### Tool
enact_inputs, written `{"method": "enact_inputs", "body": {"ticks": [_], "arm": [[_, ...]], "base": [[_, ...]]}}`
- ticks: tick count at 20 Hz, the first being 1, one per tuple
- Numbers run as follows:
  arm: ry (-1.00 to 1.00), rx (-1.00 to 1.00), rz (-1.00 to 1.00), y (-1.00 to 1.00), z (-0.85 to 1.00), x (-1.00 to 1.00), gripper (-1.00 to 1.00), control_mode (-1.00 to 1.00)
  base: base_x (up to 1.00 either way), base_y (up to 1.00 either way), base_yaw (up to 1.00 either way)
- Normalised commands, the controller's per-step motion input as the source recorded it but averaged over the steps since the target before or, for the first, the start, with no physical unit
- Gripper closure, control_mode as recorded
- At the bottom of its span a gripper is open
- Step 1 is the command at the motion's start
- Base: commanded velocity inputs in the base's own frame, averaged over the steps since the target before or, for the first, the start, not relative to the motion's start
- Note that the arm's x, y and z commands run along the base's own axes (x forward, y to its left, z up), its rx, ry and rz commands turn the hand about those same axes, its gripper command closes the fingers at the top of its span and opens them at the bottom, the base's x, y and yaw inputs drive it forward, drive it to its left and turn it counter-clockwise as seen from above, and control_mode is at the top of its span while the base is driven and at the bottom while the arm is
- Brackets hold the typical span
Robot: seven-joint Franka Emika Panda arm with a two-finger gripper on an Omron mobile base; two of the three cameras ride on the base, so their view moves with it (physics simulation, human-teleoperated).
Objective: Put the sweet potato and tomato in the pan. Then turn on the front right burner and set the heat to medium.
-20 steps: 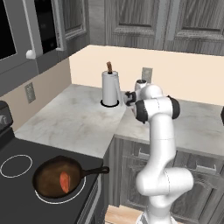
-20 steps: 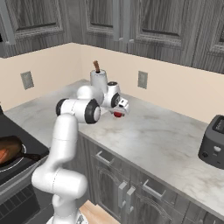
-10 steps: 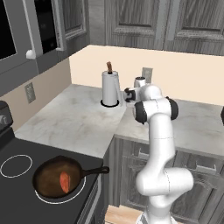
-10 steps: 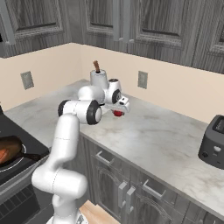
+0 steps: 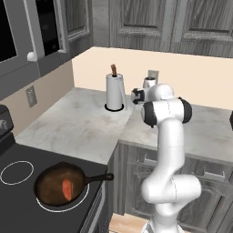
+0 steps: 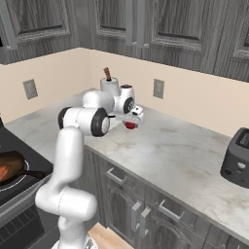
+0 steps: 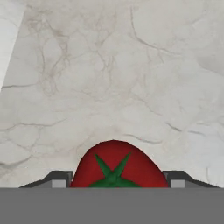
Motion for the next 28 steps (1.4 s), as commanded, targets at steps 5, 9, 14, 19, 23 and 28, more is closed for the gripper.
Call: {"method": "enact_inputs", "body": {"ticks": [5,9,14,19,23,28], "arm": [[-0.21,0.0,0.01,0.04,0.05,-1.0,1.0,-1.0],[-0.16,0.0,0.03,0.26,0.32,-0.98,1.0,-1.0],[-0.03,0.04,0.07,0.11,0.81,-0.87,1.0,-1.0],[0.06,0.08,0.12,0.23,0.87,-0.73,1.0,-1.0],[0.1,0.08,0.15,0.37,0.72,-0.65,1.0,-1.0],[0.05,0.04,0.16,0.54,0.27,-0.56,1.0,-1.0]], "base": [[0.0,0.0,0.0],[0.0,0.0,0.0],[0.0,0.0,0.0],[0.0,0.0,0.0],[0.0,0.0,0.0],[0.0,0.0,0.0]]}}
